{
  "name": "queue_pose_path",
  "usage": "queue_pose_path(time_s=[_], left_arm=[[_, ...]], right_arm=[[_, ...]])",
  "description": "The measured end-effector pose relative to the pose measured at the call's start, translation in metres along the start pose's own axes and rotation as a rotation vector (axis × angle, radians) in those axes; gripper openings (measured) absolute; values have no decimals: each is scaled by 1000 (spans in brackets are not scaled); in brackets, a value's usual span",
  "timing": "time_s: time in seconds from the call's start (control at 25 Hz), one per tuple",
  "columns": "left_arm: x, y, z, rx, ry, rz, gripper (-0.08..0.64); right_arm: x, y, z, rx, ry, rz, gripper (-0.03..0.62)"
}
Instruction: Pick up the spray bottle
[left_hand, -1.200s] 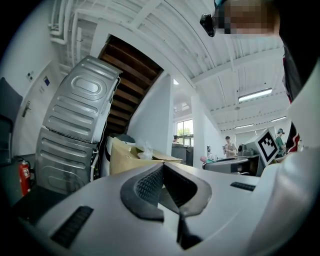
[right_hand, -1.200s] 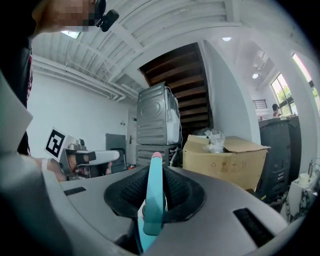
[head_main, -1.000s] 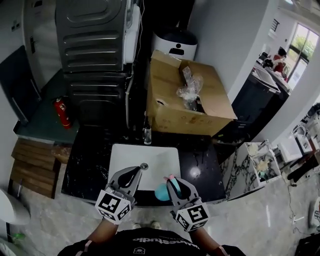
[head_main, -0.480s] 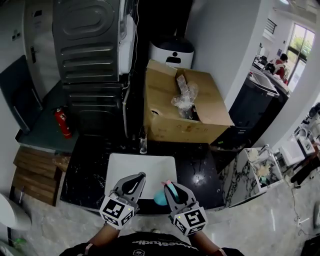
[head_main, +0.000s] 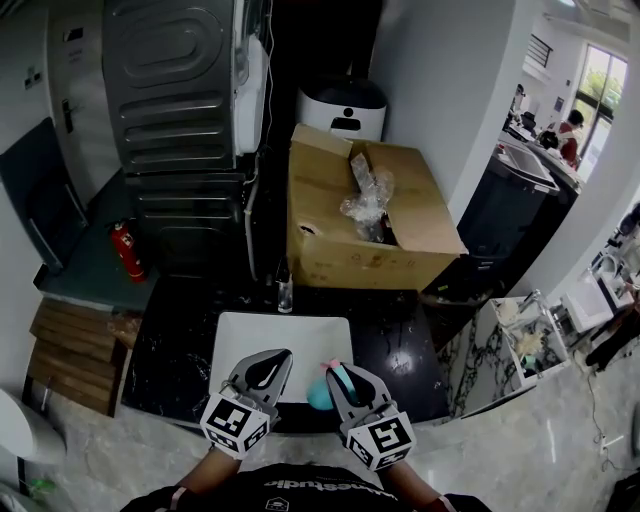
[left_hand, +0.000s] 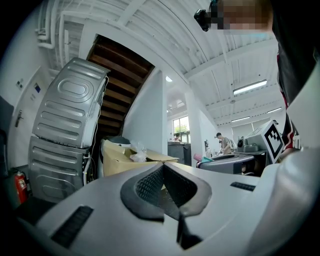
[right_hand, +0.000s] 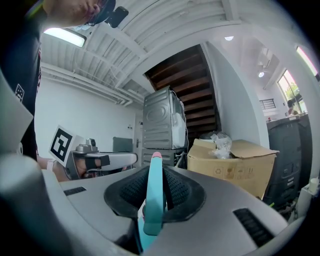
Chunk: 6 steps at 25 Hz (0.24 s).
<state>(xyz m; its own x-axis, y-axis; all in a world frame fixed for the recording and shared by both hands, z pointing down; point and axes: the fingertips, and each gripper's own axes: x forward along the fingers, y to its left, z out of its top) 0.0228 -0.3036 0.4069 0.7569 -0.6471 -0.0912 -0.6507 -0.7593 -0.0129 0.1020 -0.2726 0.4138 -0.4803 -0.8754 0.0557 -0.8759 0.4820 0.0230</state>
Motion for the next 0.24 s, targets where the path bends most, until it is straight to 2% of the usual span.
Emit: queue_pose_path(time_s=[0.24], left_arm=[[0,0,1,-3,3,3,15]], right_arm=[[0,0,1,0,4,4,94]])
